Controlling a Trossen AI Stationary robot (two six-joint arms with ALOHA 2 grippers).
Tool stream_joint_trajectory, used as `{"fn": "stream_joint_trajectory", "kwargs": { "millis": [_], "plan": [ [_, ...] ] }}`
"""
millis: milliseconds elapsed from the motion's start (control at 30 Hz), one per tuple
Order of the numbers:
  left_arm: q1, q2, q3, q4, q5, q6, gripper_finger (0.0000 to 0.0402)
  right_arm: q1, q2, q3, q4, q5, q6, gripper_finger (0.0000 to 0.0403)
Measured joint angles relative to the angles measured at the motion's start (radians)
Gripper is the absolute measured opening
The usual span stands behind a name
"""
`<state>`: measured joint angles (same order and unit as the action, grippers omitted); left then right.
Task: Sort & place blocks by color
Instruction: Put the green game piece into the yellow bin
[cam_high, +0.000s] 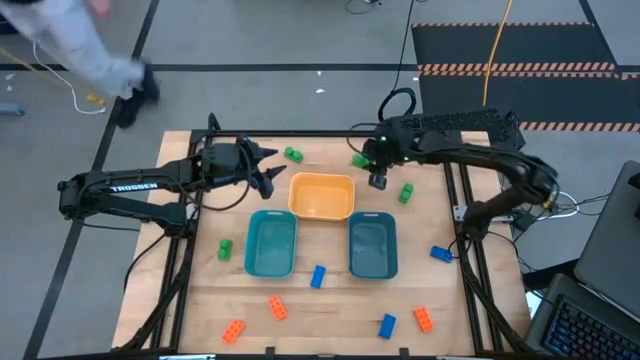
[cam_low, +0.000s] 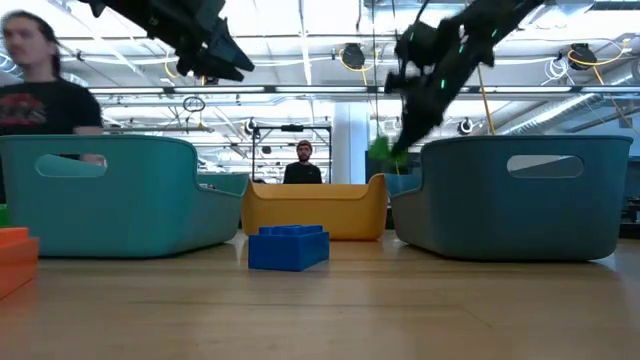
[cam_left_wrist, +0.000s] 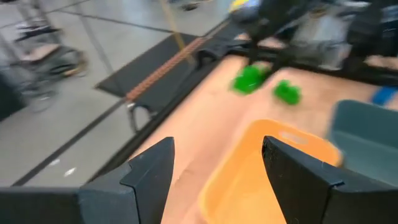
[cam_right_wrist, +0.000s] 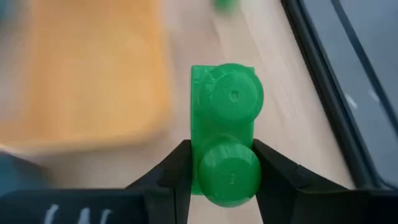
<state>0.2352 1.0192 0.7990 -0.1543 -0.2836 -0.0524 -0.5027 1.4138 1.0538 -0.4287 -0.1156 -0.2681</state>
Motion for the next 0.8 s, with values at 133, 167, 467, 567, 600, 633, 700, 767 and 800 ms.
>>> {"fn": "stream_joint_trajectory", "kwargs": {
  "millis": [133, 167, 467, 567, 600, 633, 700, 767, 800],
  "plan": [
    [0.0, 0.01, -0.001, 0.001, -0.015, -0.009, 0.0243, 0.124, -0.063, 0.0, 0.047, -0.005, 0.066, 0.012],
    [0.0, 0.009, -0.001, 0.007, -0.014, -0.008, 0.0243, 0.156, -0.063, 0.0, 0.063, 0.014, 0.075, 0.012],
    [-0.002, 0.008, -0.001, 0.105, 0.011, -0.033, 0.0243, 0.256, 0.073, 0.0, 0.14, 0.115, 0.139, 0.012],
    [-0.006, 0.008, 0.0, 0.131, 0.039, -0.039, 0.0243, 0.256, 0.106, 0.0, 0.157, 0.115, 0.175, 0.012],
    [-0.009, 0.008, -0.001, 0.133, 0.044, -0.038, 0.0243, 0.256, 0.113, 0.0, 0.158, 0.115, 0.184, 0.0121],
    [-0.01, 0.008, 0.0, 0.132, 0.047, -0.038, 0.0243, 0.257, 0.12, 0.0, 0.165, 0.115, 0.193, 0.0127],
    [-0.015, 0.008, 0.0, 0.132, 0.047, -0.038, 0.0243, 0.257, 0.122, 0.0, 0.17, 0.115, 0.218, 0.0151],
    [-0.018, 0.008, 0.0, 0.132, 0.047, -0.038, 0.0243, 0.257, 0.12, 0.0, 0.174, 0.117, 0.238, 0.0182],
    [-0.021, 0.008, 0.0, 0.132, 0.047, -0.038, 0.0243, 0.257, 0.119, 0.0, 0.175, 0.122, 0.248, 0.0197]
  ]
}}
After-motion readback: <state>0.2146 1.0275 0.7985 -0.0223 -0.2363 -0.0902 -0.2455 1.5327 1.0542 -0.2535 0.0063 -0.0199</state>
